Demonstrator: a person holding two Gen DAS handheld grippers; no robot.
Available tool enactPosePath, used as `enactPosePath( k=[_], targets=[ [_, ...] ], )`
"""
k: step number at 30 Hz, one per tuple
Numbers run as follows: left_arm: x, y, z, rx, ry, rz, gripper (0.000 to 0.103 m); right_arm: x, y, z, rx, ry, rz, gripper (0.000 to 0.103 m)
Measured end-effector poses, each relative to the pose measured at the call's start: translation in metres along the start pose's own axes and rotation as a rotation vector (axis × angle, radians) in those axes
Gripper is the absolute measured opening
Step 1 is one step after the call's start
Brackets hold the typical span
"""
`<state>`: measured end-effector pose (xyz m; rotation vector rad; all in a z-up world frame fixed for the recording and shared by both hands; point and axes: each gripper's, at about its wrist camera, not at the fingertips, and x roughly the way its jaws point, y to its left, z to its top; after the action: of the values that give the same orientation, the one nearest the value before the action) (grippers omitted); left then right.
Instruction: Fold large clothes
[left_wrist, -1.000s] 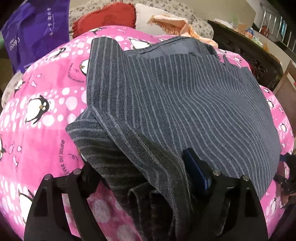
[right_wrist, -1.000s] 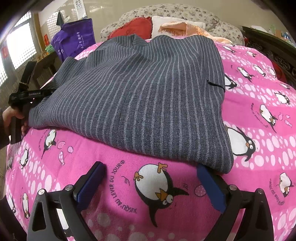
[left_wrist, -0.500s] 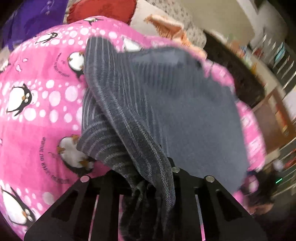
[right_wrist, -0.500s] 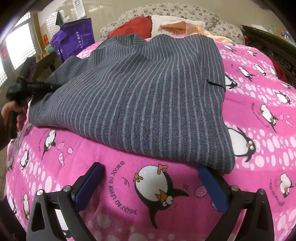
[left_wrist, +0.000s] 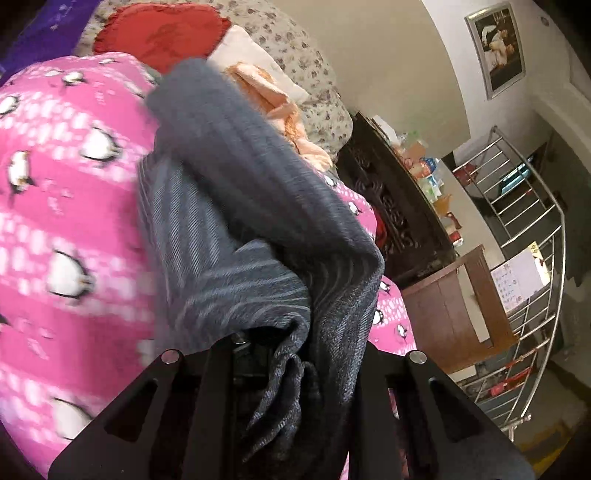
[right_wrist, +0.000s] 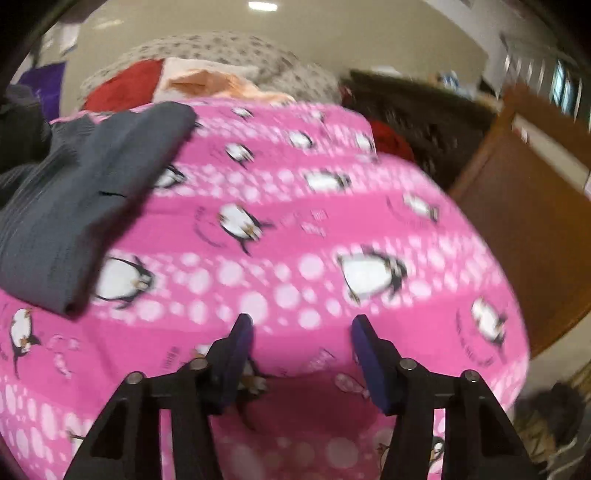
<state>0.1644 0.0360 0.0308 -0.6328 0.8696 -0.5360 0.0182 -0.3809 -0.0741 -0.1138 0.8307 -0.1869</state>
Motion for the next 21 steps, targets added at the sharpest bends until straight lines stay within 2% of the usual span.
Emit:
enactPosePath(
  k=[2,3,4,6,9,11,12,15,17,19,21],
  targets=[
    [0.021,-0.021,-0.002,0.004,0.014,0.004,0.014,0.006,-0.002,-0.009,0.058,-0.018,0.047,0.059],
    [0.036,-0.034,-0.005,0.006,0.026,0.006,0.014,0.006,0.003,-0.013,0.052,-0.044,0.053,0.069],
    [0.048,-0.043,-0.007,0.002,0.038,0.001,0.014,0.007,0.011,-0.017,0.017,-0.063,0.031,0.075],
    [0.075,-0.062,-0.013,0.024,0.066,0.009,0.014,0.007,0.016,-0.017,-0.013,-0.075,0.010,0.075],
    [0.124,-0.075,-0.025,0.023,0.119,0.026,0.014,0.008,0.000,-0.018,0.047,-0.089,0.102,0.076],
    [0.155,-0.076,-0.039,0.058,0.145,0.083,0.014,0.008,-0.002,-0.020,0.054,-0.102,0.127,0.076],
    [0.173,-0.070,-0.050,0.032,0.163,0.116,0.013,0.006,-0.002,-0.021,0.053,-0.103,0.129,0.076],
    [0.195,-0.068,-0.066,0.044,0.134,0.183,0.014,0.008,-0.002,-0.020,0.047,-0.099,0.129,0.076],
    [0.196,-0.074,-0.069,0.060,0.108,0.195,0.023,0.010,-0.002,-0.018,0.044,-0.102,0.133,0.076],
    [0.196,-0.082,-0.069,0.054,0.100,0.151,0.055,0.011,-0.002,-0.019,0.044,-0.103,0.132,0.076],
    [0.193,-0.089,-0.069,0.020,0.103,0.108,0.071,0.010,-0.001,-0.019,0.036,-0.097,0.126,0.076]
  ],
)
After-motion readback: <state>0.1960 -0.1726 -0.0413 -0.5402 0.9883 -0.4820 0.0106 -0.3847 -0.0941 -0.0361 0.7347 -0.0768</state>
